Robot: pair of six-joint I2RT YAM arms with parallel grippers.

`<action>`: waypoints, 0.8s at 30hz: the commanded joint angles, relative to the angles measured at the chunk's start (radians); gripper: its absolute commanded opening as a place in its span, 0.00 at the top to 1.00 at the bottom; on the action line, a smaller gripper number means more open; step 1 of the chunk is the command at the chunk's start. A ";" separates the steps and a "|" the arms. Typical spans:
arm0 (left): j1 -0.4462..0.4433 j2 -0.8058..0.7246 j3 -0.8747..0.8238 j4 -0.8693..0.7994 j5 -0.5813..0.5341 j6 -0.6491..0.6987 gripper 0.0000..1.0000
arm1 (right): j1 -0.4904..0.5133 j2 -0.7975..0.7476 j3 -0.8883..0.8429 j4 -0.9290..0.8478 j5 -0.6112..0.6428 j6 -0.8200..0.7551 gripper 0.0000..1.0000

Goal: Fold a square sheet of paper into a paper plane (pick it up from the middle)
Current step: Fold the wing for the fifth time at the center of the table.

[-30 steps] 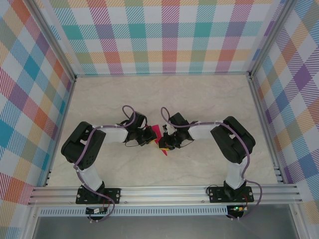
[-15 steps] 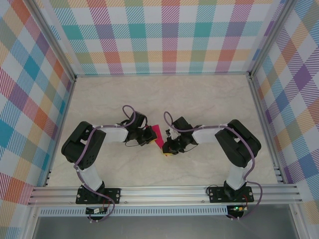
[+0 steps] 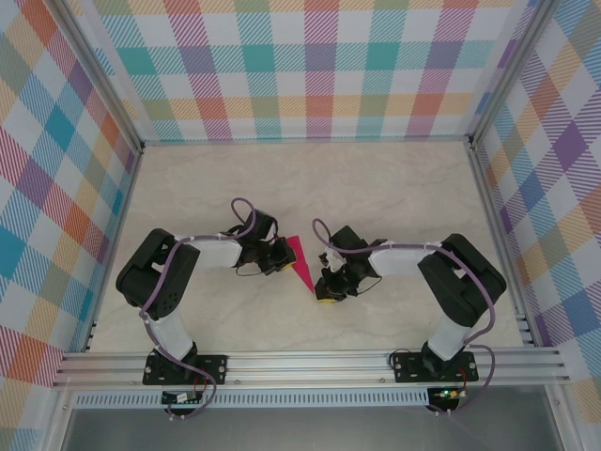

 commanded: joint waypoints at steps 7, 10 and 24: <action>-0.007 0.061 -0.014 -0.102 -0.067 0.016 0.91 | 0.006 -0.070 0.090 0.080 0.106 0.022 0.84; -0.007 0.060 -0.012 -0.104 -0.065 0.018 0.91 | 0.005 0.023 0.143 0.104 0.116 0.027 0.84; -0.009 0.064 -0.012 -0.108 -0.069 0.010 0.91 | 0.007 0.214 0.232 0.091 0.105 0.026 0.85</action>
